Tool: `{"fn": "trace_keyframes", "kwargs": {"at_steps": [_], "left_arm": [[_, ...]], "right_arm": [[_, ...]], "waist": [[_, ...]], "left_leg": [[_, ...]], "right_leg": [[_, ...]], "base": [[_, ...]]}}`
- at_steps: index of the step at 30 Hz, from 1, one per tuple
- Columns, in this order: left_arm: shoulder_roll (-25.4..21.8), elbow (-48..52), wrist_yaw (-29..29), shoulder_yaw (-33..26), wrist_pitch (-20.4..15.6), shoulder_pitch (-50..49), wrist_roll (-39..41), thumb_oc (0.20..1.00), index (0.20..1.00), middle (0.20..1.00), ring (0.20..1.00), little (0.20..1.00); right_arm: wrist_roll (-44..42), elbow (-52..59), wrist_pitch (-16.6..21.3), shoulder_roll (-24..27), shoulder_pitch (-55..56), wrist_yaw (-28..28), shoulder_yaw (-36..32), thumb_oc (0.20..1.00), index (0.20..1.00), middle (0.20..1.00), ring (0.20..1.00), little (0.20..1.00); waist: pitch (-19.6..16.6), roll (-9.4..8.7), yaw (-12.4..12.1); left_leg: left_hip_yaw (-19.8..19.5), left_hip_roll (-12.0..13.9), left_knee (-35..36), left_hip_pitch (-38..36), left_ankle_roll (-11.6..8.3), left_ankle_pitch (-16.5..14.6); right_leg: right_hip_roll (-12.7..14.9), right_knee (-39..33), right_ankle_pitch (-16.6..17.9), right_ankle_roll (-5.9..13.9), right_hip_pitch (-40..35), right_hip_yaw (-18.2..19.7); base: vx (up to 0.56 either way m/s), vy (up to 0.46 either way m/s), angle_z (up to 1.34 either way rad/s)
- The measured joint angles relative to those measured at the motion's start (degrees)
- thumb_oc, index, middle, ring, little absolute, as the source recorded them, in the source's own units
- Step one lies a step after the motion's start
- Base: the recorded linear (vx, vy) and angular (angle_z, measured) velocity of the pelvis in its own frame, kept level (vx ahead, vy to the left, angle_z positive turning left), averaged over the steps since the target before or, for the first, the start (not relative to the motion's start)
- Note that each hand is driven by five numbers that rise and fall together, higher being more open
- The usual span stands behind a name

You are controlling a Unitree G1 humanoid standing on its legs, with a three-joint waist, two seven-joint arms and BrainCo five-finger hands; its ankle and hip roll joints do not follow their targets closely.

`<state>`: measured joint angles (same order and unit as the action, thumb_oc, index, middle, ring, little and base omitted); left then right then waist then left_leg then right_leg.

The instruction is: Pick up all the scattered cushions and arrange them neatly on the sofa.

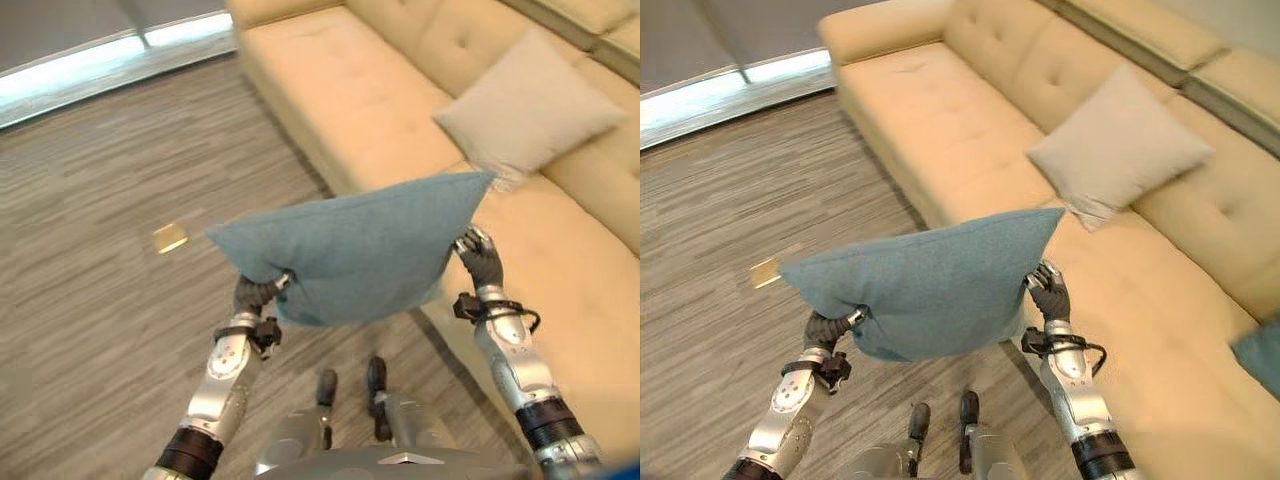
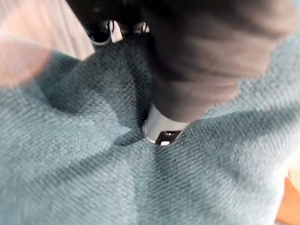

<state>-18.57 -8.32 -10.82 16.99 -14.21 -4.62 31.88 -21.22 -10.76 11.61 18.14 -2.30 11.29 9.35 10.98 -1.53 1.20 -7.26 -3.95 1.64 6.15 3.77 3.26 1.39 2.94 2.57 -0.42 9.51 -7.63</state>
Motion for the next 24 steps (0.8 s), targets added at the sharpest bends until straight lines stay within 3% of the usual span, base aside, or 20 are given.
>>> {"fn": "trace_keyframes", "kwargs": {"at_steps": [3,4,8,10,13,15,16,17,18,19,21,22,24], "left_arm": [[-0.4,0.0,0.9,-0.2,0.3,-0.1,0.0,0.200,0.200,0.200,0.200,0.200],[-0.4,0.0,1.7,-0.1,0.3,0.0,0.0,0.200,0.200,0.200,0.200,0.200],[-0.4,0.1,2.4,0.4,0.6,0.7,0.0,0.200,0.200,0.200,0.200,0.200],[-0.3,0.1,3.1,0.4,1.2,0.9,-0.1,0.200,0.200,0.200,0.200,0.200],[-0.1,0.1,3.3,0.1,1.5,1.0,-0.1,0.200,0.200,0.200,0.200,0.200],[-0.1,0.1,3.3,-0.2,1.6,0.1,-0.1,0.200,0.200,0.200,0.200,0.200],[0.1,0.3,3.3,-0.1,1.6,-1.0,-0.1,0.200,0.200,0.200,0.200,0.200],[-0.1,0.3,3.3,-0.1,1.7,-1.3,-0.1,0.200,0.200,0.200,0.200,0.200],[-1.8,0.4,3.3,-0.2,1.8,-1.3,-0.1,0.200,0.200,0.200,0.200,0.200],[-2.4,0.4,3.3,-0.6,1.8,-1.0,-0.1,0.200,0.200,0.200,0.200,0.200],[-2.6,0.4,3.2,-1.8,2.0,-0.8,-0.1,0.200,0.200,0.200,0.200,0.200],[-2.4,0.4,3.0,-2.3,2.0,0.1,-0.5,0.200,0.200,0.200,0.200,0.200],[-2.9,0.3,2.6,-2.9,1.9,1.2,-1.8,0.200,0.200,0.200,0.200,0.200]], "right_arm": [[0.0,0.0,0.1,1.0,1.1,-0.6,0.0,0.200,0.200,0.200,0.200,0.200],[0.0,0.0,0.0,1.1,1.4,-0.7,-0.2,0.200,0.200,0.200,0.200,0.200],[-0.1,0.7,0.1,0.8,0.9,-1.0,-2.1,0.200,0.200,0.200,0.200,0.200],[-0.1,1.0,0.1,0.5,0.8,-0.9,-2.5,0.200,0.200,0.200,0.200,0.200],[0.0,0.9,0.1,0.4,0.3,-0.9,-2.7,0.200,0.200,0.200,0.200,0.200],[0.0,1.0,0.1,0.5,0.2,-0.9,-2.3,0.200,0.200,0.200,0.200,0.200],[0.1,1.2,0.1,1.2,0.6,-1.0,-1.9,0.200,0.200,0.200,0.200,0.200],[0.1,1.2,0.0,0.8,0.9,-1.0,-1.9,0.200,0.200,0.200,0.200,0.200],[0.1,1.3,0.0,-0.1,1.3,-1.0,-0.6,0.200,0.200,0.200,0.200,0.200],[0.1,1.8,0.0,-0.4,1.2,-1.0,-0.4,0.200,0.200,0.200,0.200,0.200],[0.1,2.7,0.0,-0.8,0.7,-1.0,-0.2,0.200,0.200,0.200,0.200,0.200],[0.1,3.4,0.0,-1.1,0.9,-1.0,0.0,0.200,0.200,0.200,0.200,0.200],[0.2,3.5,0.0,-1.4,0.3,-1.0,0.1,0.200,0.200,0.200,0.200,0.200]], "waist": [[0.2,-0.23,0.5],[0.6,-0.63,1.7],[1.2,-2.07,2.0],[1.3,-2.79,1.8],[1.3,-2.87,0.6],[0.9,-2.16,-0.6],[-0.1,0.01,-0.6],[-0.3,-0.06,-0.3],[-1.5,-3.30,-0.3],[-1.6,-4.35,-0.5],[-1.6,-4.31,-0.4],[-1.6,-3.99,-0.2],[-1.3,-3.92,0.2]], "left_leg": [[1.4,1.3,-3.6,1.3,-3.27,-2.7],[7.1,3.0,-11.8,4.7,-5.93,-4.1],[15.1,2.7,-20.6,8.3,-6.44,-4.5],[19.0,3.7,-17.0,8.9,-5.72,-5.9],[17.5,5.5,-9.5,11.9,-6.74,-3.6],[15.9,6.4,-6.3,11.6,-5.72,-2.0],[15.5,7.7,-4.6,10.1,-4.57,1.3],[15.3,7.7,-4.8,9.4,-2.37,4.4],[17.0,4.5,-4.3,7.4,-1.62,2.4],[18.2,3.3,-4.0,6.4,-0.55,1.6],[19.6,2.1,-3.4,4.5,1.30,0.8],[19.0,1.5,-3.1,2.6,2.65,-0.3],[18.6,0.0,-2.7,-0.4,3.90,-2.0]], "right_leg": [[-0.1,-0.9,-1.0,-1.41,-2.5,-3.5],[0.2,-1.8,-2.3,-2.10,-5.0,-5.9],[2.4,-1.6,-4.3,-2.25,-7.3,-7.0],[2.8,-4.7,-4.4,-2.66,-9.5,-7.0],[2.4,-5.2,-6.0,-1.20,-11.2,-5.8],[2.1,-4.5,-6.9,0.95,-12.5,-3.7],[0.8,-3.4,-8.3,2.54,-13.3,-2.5],[1.2,-2.8,-9.7,3.26,-14.1,-2.0],[4.8,-0.5,-11.7,4.50,-13.4,-0.4],[6.3,0.9,-12.5,5.22,-13.2,0.8],[8.2,9.3,-13.2,6.10,-10.2,2.1],[8.9,20.6,-13.3,8.90,-5.5,2.9],[10.6,36.2,-12.0,10.32,1.2,4.8]], "base": [[0.20,-0.076,0.63],[0.12,-0.036,0.70],[0.17,-0.018,0.32],[0.23,0.013,0.18],[0.38,0.081,-0.17],[0.21,0.080,-0.68],[0.30,0.159,-0.55],[0.38,0.253,-0.54],[0.37,0.283,-0.41],[0.27,0.212,-0.48],[0.18,0.174,-0.35],[0.23,0.202,-0.22],[0.32,0.193,0.12]]}}
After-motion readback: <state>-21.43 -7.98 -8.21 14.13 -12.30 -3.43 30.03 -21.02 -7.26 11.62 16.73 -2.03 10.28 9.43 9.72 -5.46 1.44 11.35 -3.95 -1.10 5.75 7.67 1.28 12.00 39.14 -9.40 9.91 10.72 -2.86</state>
